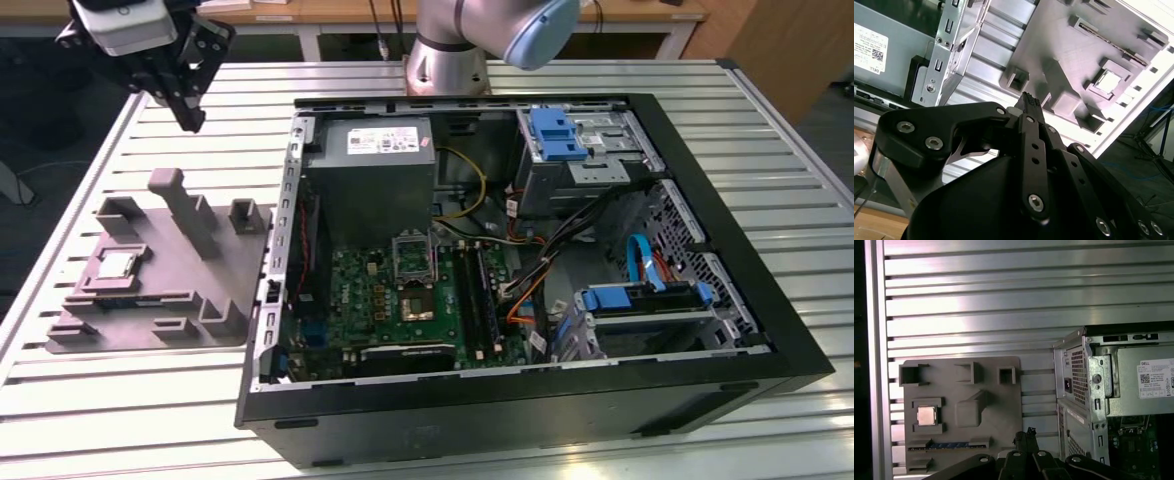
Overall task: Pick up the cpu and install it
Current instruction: 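Reach for the cpu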
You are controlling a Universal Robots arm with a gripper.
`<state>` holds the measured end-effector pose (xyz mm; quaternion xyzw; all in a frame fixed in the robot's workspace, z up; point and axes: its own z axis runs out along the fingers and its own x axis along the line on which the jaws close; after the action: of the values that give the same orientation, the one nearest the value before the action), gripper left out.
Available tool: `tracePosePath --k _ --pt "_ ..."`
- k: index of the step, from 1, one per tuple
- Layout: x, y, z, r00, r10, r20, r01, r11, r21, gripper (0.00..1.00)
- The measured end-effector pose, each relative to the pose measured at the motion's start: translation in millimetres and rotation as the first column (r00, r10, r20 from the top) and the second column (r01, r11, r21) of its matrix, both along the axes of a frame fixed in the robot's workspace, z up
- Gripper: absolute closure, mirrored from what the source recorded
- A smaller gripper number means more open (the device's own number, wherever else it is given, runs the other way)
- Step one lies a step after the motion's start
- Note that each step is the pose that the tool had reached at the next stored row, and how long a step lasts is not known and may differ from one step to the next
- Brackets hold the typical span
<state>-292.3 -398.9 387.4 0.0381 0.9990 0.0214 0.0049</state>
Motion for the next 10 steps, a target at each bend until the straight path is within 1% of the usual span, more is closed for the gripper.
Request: tracePosePath --k 10 --pt "-4.4 0.0 -0.2 1.0000 0.000 -0.0010 0.000 1.0000 0.0000 0.89"
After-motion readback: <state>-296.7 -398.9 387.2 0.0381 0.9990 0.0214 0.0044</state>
